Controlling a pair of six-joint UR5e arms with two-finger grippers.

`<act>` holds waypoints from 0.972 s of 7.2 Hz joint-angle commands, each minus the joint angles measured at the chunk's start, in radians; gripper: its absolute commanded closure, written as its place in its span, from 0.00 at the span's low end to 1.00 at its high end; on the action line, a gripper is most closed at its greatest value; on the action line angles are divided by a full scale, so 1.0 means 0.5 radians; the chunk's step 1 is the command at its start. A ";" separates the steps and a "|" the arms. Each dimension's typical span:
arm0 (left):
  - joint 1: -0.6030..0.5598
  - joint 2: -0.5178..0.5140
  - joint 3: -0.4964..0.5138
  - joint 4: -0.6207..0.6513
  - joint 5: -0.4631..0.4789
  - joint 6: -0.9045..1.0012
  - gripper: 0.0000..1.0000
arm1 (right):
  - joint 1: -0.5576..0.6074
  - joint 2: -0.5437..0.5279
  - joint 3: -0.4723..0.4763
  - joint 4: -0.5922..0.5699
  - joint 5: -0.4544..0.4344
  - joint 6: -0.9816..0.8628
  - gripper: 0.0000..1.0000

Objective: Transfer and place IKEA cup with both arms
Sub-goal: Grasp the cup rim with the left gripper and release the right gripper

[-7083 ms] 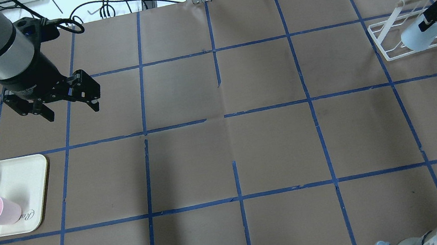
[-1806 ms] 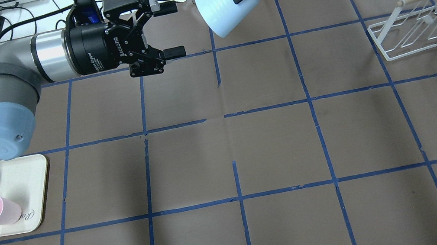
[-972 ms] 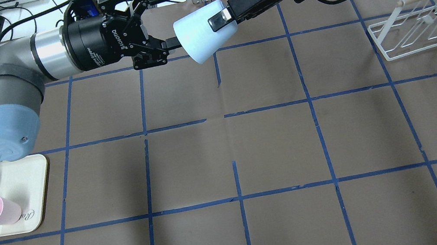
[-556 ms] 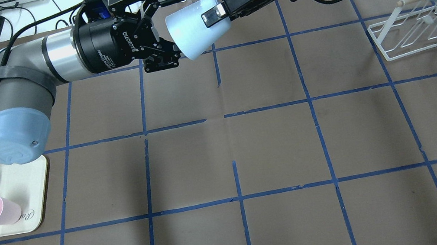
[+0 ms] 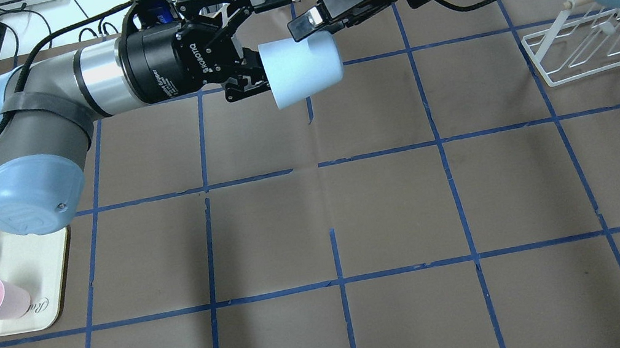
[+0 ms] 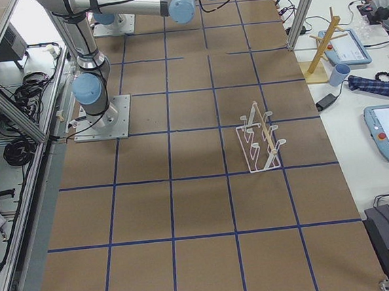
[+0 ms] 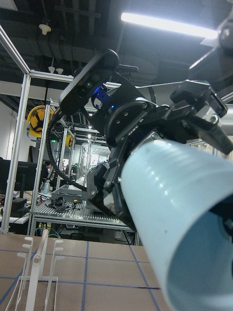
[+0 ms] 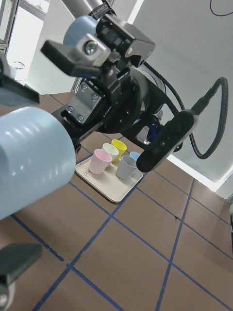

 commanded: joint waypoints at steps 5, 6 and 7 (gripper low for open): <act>0.103 0.012 -0.013 -0.006 0.018 -0.043 0.58 | -0.028 0.021 -0.001 0.009 -0.051 0.011 0.00; 0.106 0.018 -0.013 -0.006 0.018 -0.061 0.57 | -0.031 0.024 -0.001 0.012 -0.091 0.011 0.00; 0.109 0.021 -0.013 -0.006 0.021 -0.080 0.57 | -0.079 0.024 -0.001 0.006 -0.152 0.008 0.00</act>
